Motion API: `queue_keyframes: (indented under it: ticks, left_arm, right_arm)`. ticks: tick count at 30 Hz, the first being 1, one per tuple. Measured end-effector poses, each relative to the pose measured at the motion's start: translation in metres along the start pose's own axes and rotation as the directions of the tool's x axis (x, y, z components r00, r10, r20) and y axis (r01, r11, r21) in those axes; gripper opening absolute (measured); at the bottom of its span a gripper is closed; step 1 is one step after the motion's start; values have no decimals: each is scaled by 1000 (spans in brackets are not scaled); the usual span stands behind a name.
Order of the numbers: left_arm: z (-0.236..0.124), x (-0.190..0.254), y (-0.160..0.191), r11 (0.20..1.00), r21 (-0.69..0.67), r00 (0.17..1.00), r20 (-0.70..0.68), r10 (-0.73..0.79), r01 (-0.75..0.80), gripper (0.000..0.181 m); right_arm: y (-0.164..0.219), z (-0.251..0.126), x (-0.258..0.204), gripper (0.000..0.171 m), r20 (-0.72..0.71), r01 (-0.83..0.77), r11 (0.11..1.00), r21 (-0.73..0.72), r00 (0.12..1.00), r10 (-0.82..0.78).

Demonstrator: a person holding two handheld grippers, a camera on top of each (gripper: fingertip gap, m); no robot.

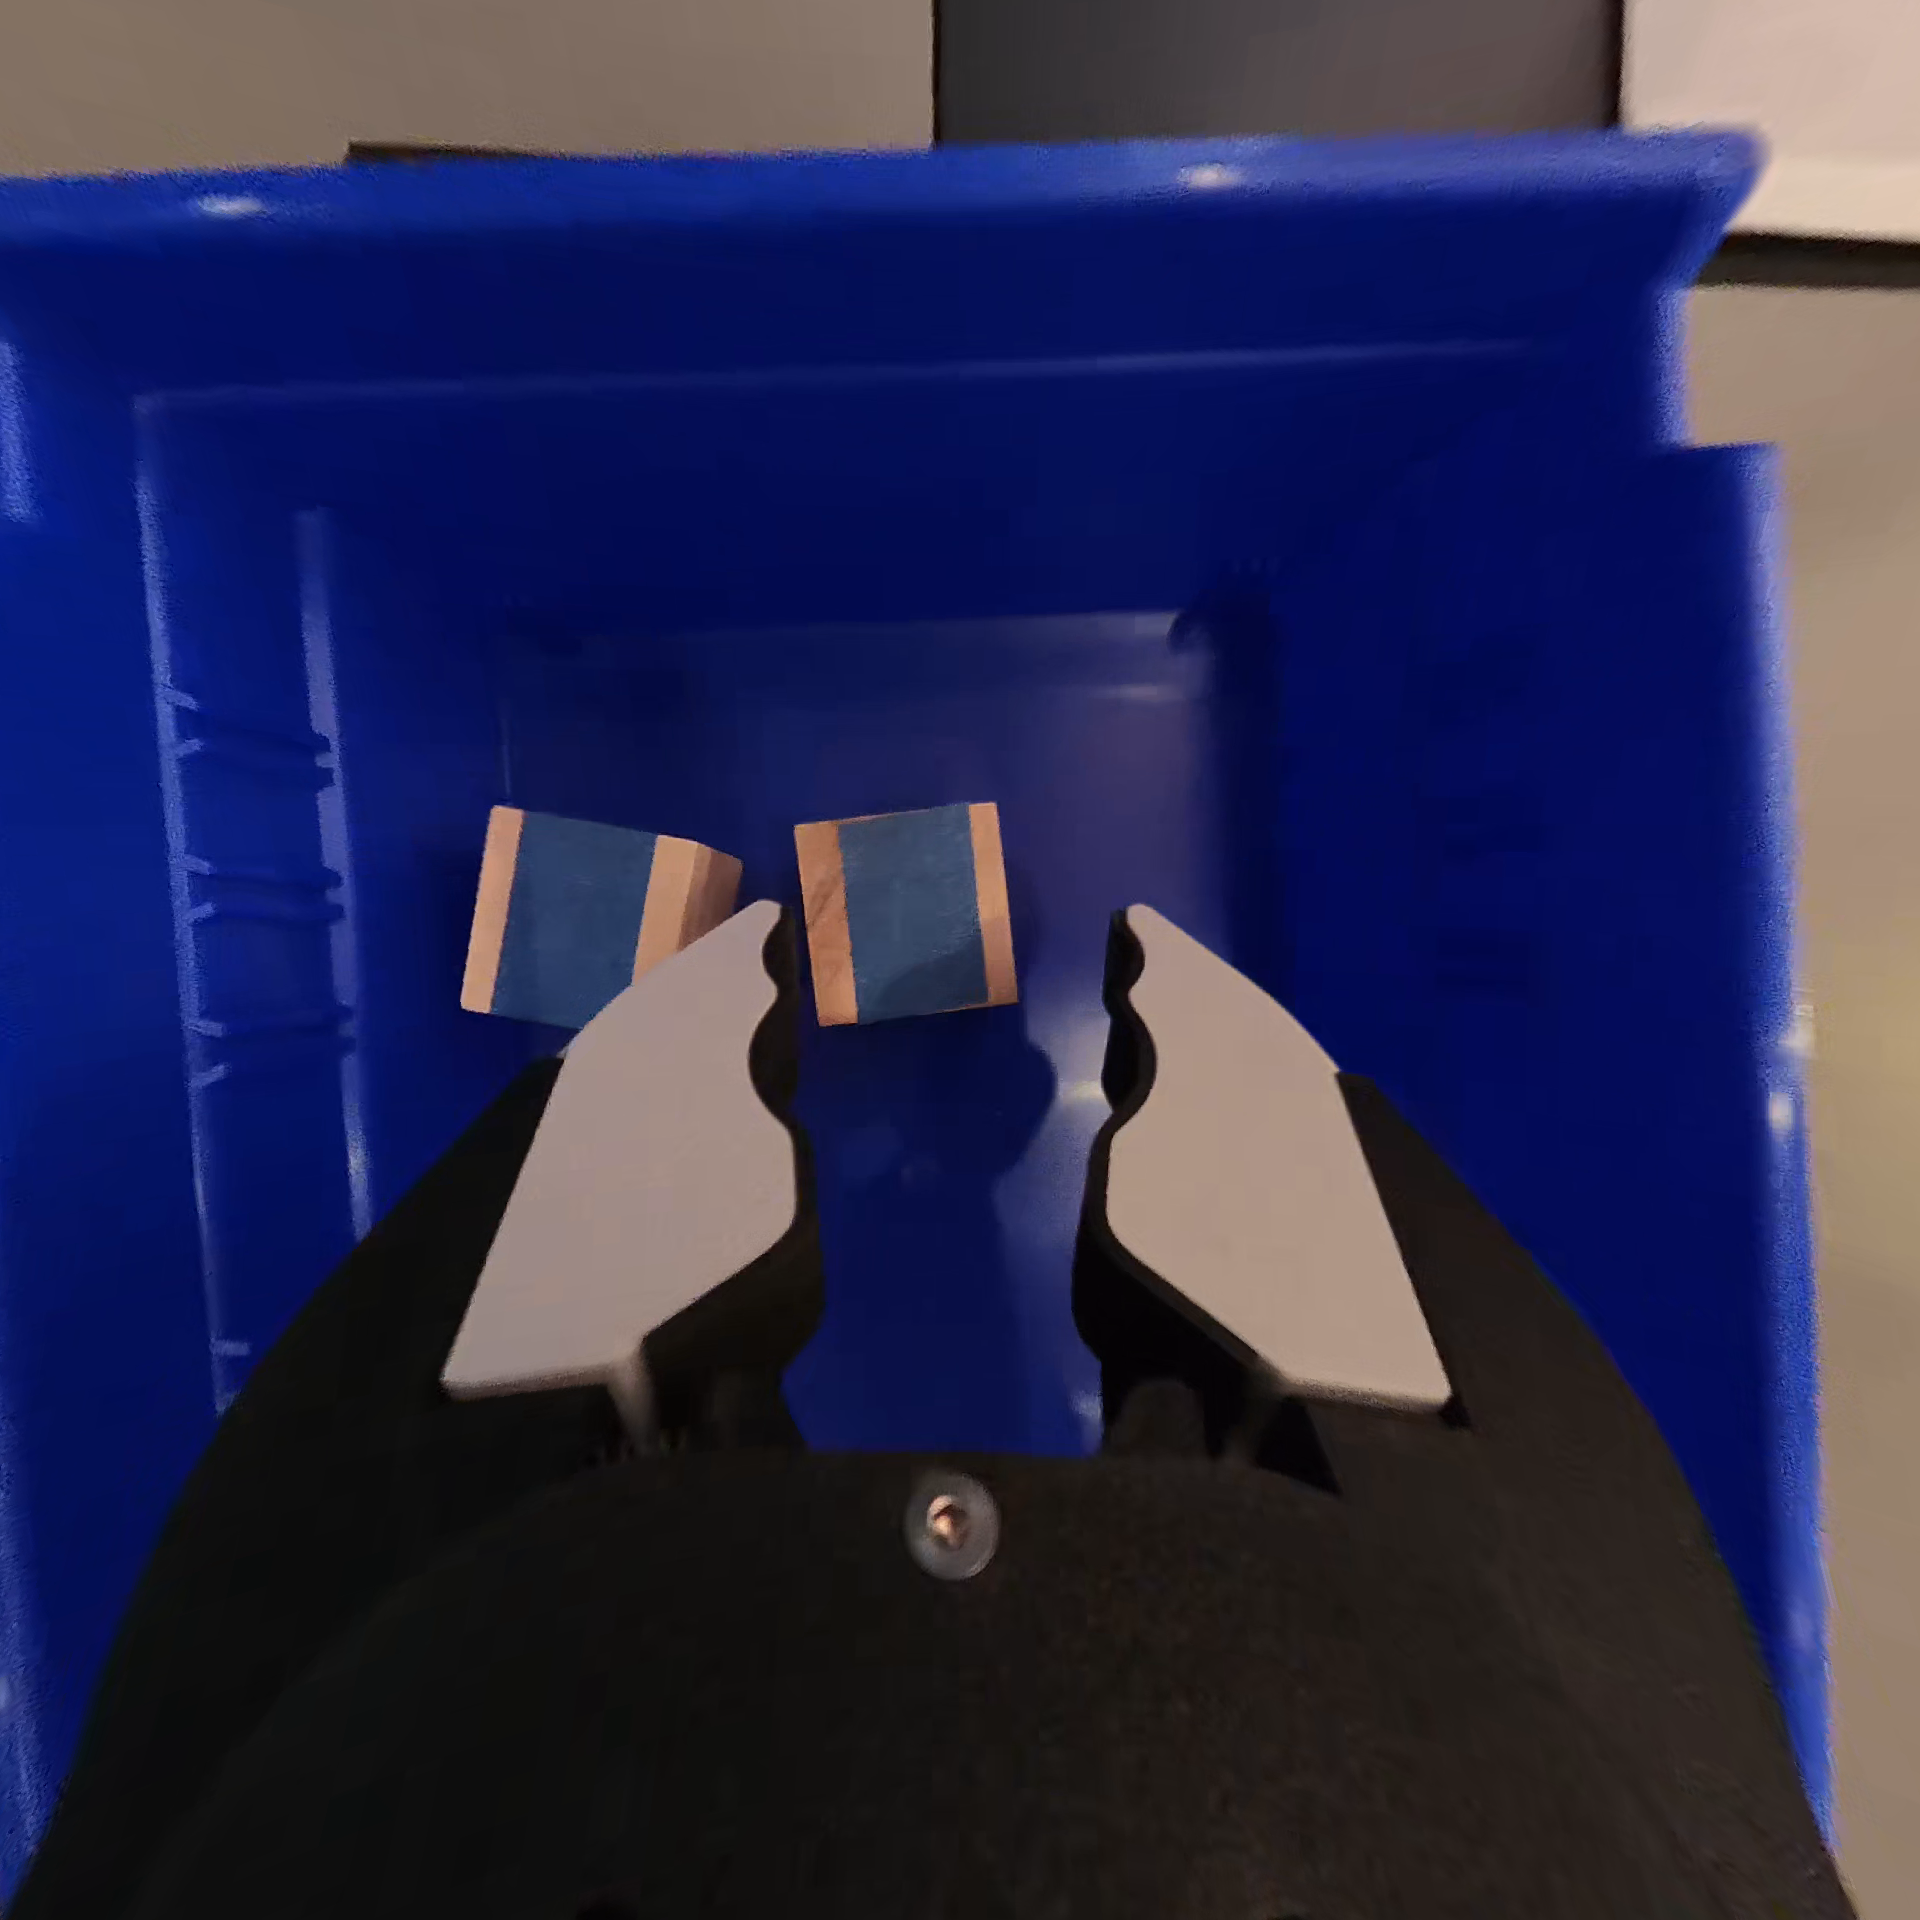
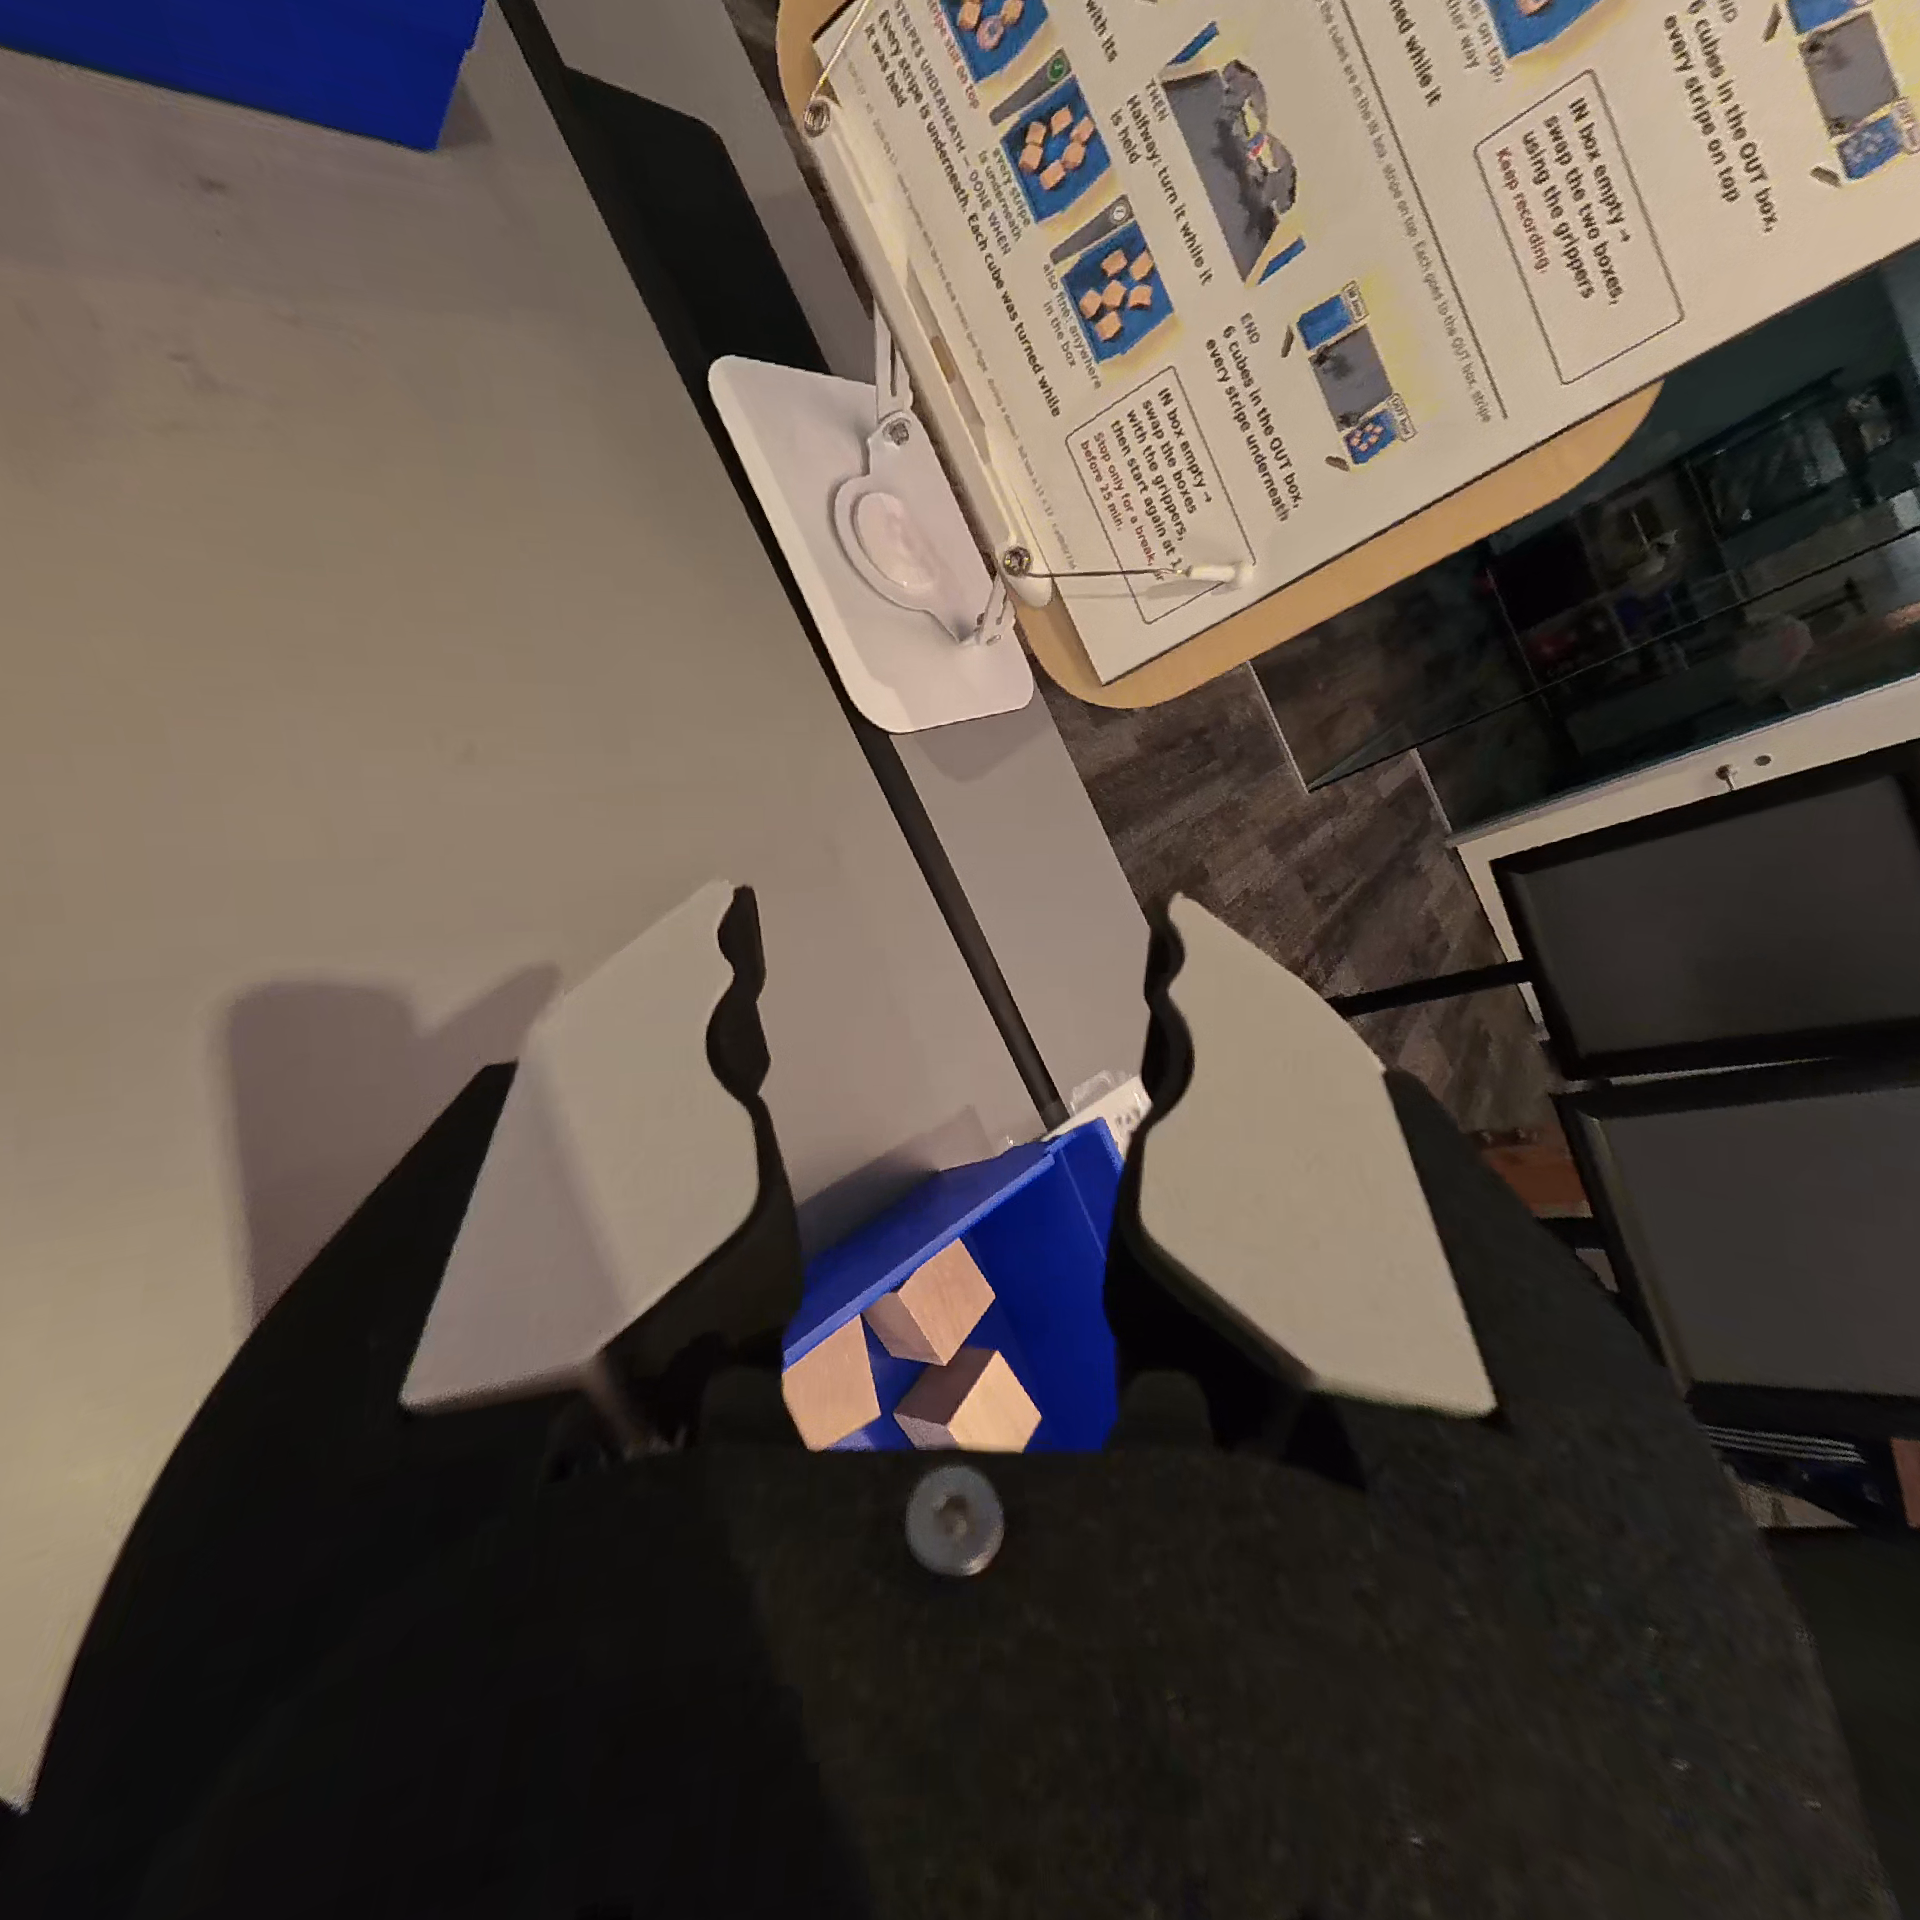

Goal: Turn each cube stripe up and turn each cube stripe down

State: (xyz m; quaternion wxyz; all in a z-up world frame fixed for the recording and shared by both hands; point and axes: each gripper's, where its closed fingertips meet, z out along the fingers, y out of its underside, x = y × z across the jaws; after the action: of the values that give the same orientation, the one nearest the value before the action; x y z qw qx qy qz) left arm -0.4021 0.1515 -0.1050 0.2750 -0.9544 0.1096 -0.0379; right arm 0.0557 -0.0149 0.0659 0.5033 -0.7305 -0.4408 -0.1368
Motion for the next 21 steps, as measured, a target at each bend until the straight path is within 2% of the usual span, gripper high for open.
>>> queue_keyframes:
  ticks: [4, 7, 12, 14, 17, 19, 21]
  left_arm:
    - [13, -4, 10, 998, -64, 999, 41, 27, -24, 54]
    - [19, -9, 12, 995, -81, 995, 78, 57, -51, 44]
    - [0, 4, 13, 991, -97, 995, -35, 88, -91, 44]
    - [-27, 17, 1, 996, -20, 988, -125, 87, -90, 44]
    - [-94, 58, -24, 981, 177, 941, -309, 138, -85, 44]
    - [-151, 111, -33, 934, 343, 833, -483, 269, -102, 44]
    - [-209, 175, -26, 874, 476, 623, -655, 428, -101, 43]
  right_arm:
    - [2, 5, -6, 70, 16, 26, 999, -24, 1000, -26]
    - [3, 8, -11, 70, 34, 38, 999, -33, 999, -37]
    - [-2, 14, -19, 69, 47, 62, 997, -36, 997, -60]
    - [-10, 16, -25, 68, 45, 77, 997, -20, 996, -76]
    - [-41, 20, -42, 67, 27, 109, 992, 61, 994, -110]
    - [-77, 18, -68, 69, 36, 130, 975, 182, 990, -139]
    - [-114, 12, -101, 69, 53, 125, 938, 322, 987, -150]
